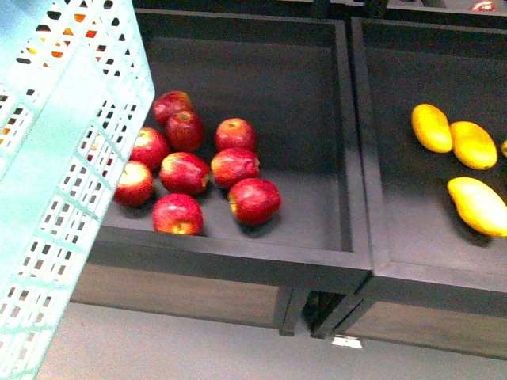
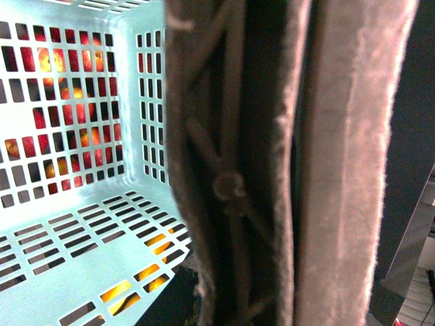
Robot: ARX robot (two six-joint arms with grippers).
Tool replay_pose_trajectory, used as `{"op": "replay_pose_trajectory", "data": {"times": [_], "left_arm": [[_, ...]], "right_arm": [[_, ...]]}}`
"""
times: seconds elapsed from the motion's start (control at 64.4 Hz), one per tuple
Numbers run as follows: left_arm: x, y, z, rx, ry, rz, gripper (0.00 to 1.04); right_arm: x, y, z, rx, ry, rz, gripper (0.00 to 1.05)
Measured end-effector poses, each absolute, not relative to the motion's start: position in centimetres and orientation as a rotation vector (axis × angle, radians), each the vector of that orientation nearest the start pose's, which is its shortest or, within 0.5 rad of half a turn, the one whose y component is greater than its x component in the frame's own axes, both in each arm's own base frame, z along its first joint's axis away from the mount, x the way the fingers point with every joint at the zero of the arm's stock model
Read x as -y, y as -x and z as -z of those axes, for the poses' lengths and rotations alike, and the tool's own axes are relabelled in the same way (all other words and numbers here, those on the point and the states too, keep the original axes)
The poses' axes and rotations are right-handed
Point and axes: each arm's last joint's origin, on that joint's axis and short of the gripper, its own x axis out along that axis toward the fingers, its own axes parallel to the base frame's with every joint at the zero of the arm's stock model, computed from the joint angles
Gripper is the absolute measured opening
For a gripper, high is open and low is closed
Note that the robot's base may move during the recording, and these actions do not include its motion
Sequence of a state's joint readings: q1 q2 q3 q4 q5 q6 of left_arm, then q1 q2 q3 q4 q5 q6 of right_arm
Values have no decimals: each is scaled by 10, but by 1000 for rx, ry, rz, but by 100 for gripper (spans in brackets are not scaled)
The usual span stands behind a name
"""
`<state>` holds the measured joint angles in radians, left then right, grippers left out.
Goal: Pick mango and avocado into basket
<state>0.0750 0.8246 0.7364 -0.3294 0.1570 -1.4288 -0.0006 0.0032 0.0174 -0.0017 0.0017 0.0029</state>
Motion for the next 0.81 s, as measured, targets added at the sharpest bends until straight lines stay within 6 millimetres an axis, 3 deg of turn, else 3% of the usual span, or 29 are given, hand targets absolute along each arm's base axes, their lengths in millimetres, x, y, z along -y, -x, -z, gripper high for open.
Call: {"op": "replay_pose_trajectory", "data": {"times": [0.699,0.808], "left_arm": [[-11,-178,-296,-383,1438,-252,15],[-2,-190,-297,-649,1301,-126,14]], "right_arm": [[0,-97,-169,12,-2,-3,96],[0,-97,-169,12,-3,-2,96]]}}
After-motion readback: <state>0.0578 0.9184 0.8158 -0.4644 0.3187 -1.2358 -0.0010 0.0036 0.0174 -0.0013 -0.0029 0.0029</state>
